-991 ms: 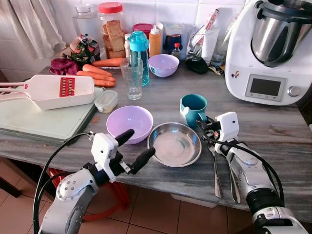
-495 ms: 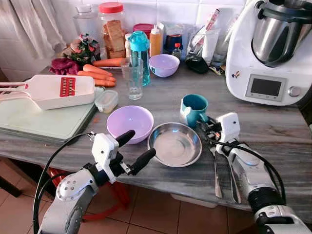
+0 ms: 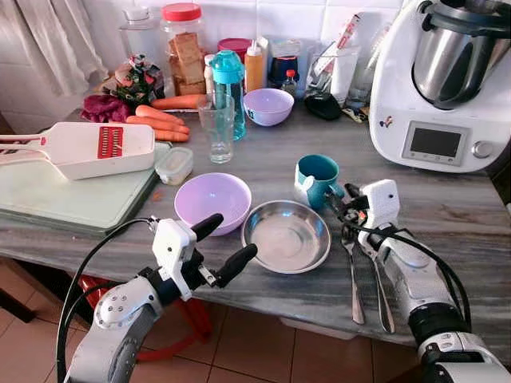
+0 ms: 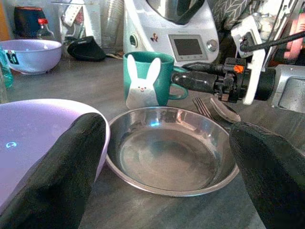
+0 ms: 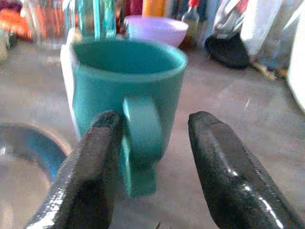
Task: Setting the table
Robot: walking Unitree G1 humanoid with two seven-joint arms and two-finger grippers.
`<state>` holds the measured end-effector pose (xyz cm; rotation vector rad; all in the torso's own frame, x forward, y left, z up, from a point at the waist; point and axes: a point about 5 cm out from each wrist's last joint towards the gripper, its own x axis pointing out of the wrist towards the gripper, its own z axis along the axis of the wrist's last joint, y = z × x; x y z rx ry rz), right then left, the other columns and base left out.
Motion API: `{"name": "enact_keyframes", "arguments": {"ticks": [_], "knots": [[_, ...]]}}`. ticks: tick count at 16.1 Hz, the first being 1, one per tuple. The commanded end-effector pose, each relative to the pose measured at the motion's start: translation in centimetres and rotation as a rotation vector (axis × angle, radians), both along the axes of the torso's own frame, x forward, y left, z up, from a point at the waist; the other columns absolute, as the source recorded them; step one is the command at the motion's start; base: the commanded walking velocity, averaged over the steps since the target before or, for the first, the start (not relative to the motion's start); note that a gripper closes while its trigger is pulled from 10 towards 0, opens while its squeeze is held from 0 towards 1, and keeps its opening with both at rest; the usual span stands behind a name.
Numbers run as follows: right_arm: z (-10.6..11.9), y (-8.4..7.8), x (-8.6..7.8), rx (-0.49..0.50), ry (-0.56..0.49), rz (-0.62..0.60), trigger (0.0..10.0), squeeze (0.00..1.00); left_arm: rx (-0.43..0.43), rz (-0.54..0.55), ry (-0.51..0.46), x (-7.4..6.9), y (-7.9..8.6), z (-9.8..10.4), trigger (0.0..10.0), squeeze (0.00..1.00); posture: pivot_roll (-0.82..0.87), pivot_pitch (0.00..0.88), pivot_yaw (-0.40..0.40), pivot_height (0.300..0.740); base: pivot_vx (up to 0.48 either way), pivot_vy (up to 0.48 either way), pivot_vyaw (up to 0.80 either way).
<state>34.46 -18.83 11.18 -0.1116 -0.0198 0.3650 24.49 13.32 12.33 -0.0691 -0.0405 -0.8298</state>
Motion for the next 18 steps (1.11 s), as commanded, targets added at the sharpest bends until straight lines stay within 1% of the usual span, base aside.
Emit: {"name": "enact_keyframes", "arguments": {"ticks": [1, 3, 6, 7, 8, 10, 11, 13, 15, 16, 17, 18], "knots": [[2.0, 0.1, 0.5, 0.023, -0.085, -0.004, 10.0, 1.00, 0.006, -0.015, -0.014, 0.1, -0.1, 0.4, 10.0, 0.00, 0.08, 0.012, 0.021, 0.740, 0.000, 0.000, 0.00], [2.9, 0.3, 0.5, 0.050, -0.130, -0.002, 10.0, 1.00, 0.003, -0.012, -0.015, 0.3, -0.2, 0.5, 10.0, 0.00, 0.08, 0.010, 0.021, 0.740, 0.000, 0.000, 0.00], [4.5, 0.5, -0.1, 0.070, -0.202, -0.007, 10.0, 1.00, -0.002, -0.007, -0.017, 0.2, -0.3, 0.4, 10.0, 0.00, 0.08, 0.007, 0.016, 0.740, 0.000, 0.000, 0.00], [4.7, 1.0, -0.5, 0.012, -0.233, 0.029, 10.0, 1.00, -0.003, -0.005, -0.016, 0.2, -0.3, 0.4, 10.0, 0.00, 0.08, 0.005, 0.014, 0.740, 0.000, 0.000, 0.00], [4.7, 1.5, -1.1, -0.031, -0.254, 0.064, 10.0, 1.00, -0.006, 0.001, -0.014, 0.2, -0.2, 0.4, 10.0, 0.00, 0.08, 0.003, 0.012, 0.740, 0.000, 0.000, 0.00], [4.6, 2.3, -2.5, -0.049, -0.274, 0.087, 10.0, 1.00, -0.011, 0.013, -0.012, 0.2, -0.1, 0.4, 10.0, 0.00, 0.08, 0.000, 0.010, 0.740, 0.000, 0.000, 0.00], [4.5, 2.5, -2.8, -0.045, -0.274, 0.086, 10.0, 1.00, -0.012, 0.015, -0.011, 0.2, -0.1, 0.4, 10.0, 0.00, 0.08, 0.000, 0.010, 0.740, 0.000, 0.000, 0.00], [3.8, 3.3, -3.9, -0.018, -0.260, 0.080, 10.0, 1.00, -0.016, 0.035, -0.010, 0.3, 0.0, 0.3, 10.0, 0.00, 0.08, 0.000, 0.010, 0.740, 0.000, 0.000, 0.00], [3.2, 4.2, -4.8, -0.008, -0.251, 0.101, 10.0, 1.00, -0.036, 0.104, -0.003, 0.8, 0.4, 0.1, 10.0, 0.00, 0.08, 0.000, 0.008, 0.740, 0.000, 0.000, 0.00], [3.2, 4.7, -5.3, 0.005, -0.252, 0.083, 10.0, 1.00, -0.049, 0.206, -0.023, 1.4, 0.9, 0.2, 10.0, 0.00, 0.07, 0.000, 0.012, 0.740, 0.000, 0.000, 0.00], [3.2, 4.8, -5.4, 0.009, -0.252, 0.071, 10.0, 1.00, -0.059, 0.258, -0.027, 1.7, 1.2, 0.3, 10.0, 0.00, 0.07, 0.000, 0.012, 0.740, 0.000, 0.000, 0.00], [3.2, 5.0, -5.6, 0.026, -0.254, 0.054, 10.0, 1.00, -0.061, 0.277, -0.024, 1.9, 1.2, 0.3, 10.0, 0.00, 0.07, 0.000, 0.012, 0.740, 0.000, 0.000, 0.00]]}}
